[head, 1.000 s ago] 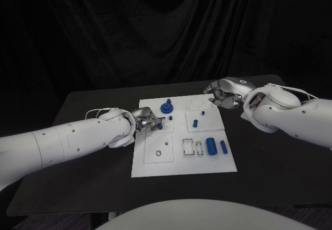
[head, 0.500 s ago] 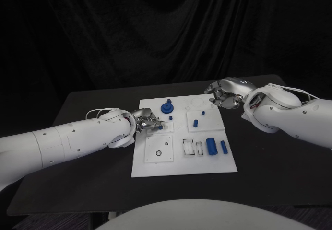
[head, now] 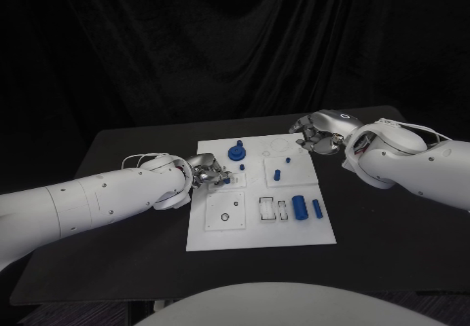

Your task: Assemble the parts on the task board

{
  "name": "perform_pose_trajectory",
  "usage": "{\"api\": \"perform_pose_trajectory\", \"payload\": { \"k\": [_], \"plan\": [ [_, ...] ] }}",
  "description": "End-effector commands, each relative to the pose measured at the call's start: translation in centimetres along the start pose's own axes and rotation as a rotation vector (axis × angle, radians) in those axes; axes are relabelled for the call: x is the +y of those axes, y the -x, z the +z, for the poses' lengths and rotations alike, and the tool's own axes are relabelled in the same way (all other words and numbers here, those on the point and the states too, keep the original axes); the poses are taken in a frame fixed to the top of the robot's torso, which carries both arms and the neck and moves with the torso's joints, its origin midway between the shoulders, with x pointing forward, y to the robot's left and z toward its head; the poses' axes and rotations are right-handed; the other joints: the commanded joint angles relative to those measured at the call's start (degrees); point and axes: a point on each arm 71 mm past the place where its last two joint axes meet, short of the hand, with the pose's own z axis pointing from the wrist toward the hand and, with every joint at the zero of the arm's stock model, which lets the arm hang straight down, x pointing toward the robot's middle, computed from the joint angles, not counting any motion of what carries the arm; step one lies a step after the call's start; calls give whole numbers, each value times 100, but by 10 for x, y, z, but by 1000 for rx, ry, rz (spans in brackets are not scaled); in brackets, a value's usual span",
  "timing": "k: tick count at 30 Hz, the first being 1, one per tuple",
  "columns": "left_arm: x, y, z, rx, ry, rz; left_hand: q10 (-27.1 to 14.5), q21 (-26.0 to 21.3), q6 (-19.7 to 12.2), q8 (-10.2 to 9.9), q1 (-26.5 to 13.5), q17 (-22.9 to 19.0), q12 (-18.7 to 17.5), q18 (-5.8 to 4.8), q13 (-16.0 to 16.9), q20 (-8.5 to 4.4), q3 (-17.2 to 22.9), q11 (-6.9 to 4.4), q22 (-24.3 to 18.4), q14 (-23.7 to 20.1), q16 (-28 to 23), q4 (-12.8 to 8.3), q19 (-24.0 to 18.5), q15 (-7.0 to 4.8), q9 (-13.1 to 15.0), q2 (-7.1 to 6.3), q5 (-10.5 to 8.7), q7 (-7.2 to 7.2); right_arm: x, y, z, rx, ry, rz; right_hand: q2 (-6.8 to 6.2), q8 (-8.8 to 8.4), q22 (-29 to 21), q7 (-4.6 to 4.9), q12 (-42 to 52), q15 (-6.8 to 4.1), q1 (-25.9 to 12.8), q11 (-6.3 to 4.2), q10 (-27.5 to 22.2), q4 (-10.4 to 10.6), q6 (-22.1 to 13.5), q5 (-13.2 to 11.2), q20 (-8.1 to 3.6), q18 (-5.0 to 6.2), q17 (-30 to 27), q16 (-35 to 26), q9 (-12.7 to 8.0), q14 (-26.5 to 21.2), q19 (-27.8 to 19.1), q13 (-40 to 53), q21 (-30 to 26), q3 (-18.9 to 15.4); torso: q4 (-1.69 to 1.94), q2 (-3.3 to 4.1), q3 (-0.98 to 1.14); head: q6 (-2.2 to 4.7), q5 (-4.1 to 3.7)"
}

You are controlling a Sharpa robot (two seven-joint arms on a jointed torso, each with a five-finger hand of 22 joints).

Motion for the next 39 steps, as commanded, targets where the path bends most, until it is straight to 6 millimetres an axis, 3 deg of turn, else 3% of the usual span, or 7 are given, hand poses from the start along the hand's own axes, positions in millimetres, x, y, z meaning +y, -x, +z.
{"api": "perform_pose_trajectory", "payload": {
  "k": [1,13,20,23,39],
  "plan": [
    [-1,-3,0,14,-9,-2,599,-20,61,-37,-35,1508,15,23,1504,-35,44,-52,8,594,15,3,14,-52,-10,-67,19,-4,-1,-1,0,7,-14,-1,-7,-4,525,15,-27,17,-65,6,-49,0,44,24,10,-15,-5,-29,-10,-9,-36,-5,-26,39,1,1,0,-1,4],
    [0,-3,0,5,-17,-4,599,-60,172,-71,-223,1508,15,29,1504,-48,131,-63,2,594,15,78,6,-63,-30,-126,-141,-17,-1,-2,0,11,-16,-2,-6,11,524,23,-40,19,-78,10,-59,1,80,22,11,-15,-1,-24,-10,-7,-36,-25,-27,53,3,-3,0,-1,0],
    [-2,-1,0,-17,-47,-9,599,-115,137,-155,-161,1508,15,37,1504,-51,354,-65,-12,594,15,-87,-19,-65,-43,-189,33,-15,-1,-2,0,10,-17,-2,-7,16,523,26,-55,20,-82,12,-80,0,92,21,12,-14,-10,-32,-10,-10,-38,-47,-32,58,2,-4,0,-1,-3],
    [-3,-1,-1,-29,-61,-11,599,-141,117,-200,-149,1508,15,39,1504,-48,508,-57,-12,594,15,-193,-29,-59,-44,-253,204,-5,-1,-2,0,9,-18,-2,-10,15,520,27,-59,21,-83,12,-86,-1,93,21,12,-12,-13,-35,-12,-12,-42,-53,-43,60,2,-3,2,-1,-1],
    [-3,4,-6,-112,-103,-27,599,-180,76,-284,-175,1508,15,44,1504,-37,706,-41,-15,594,15,-285,-45,-46,-67,-332,347,19,-2,-1,0,7,-19,-2,-19,7,519,26,-70,22,-86,13,-96,-6,83,22,13,-12,-20,-41,-18,-16,-44,-68,-46,66,6,3,0,-1,0]
  ]
}}
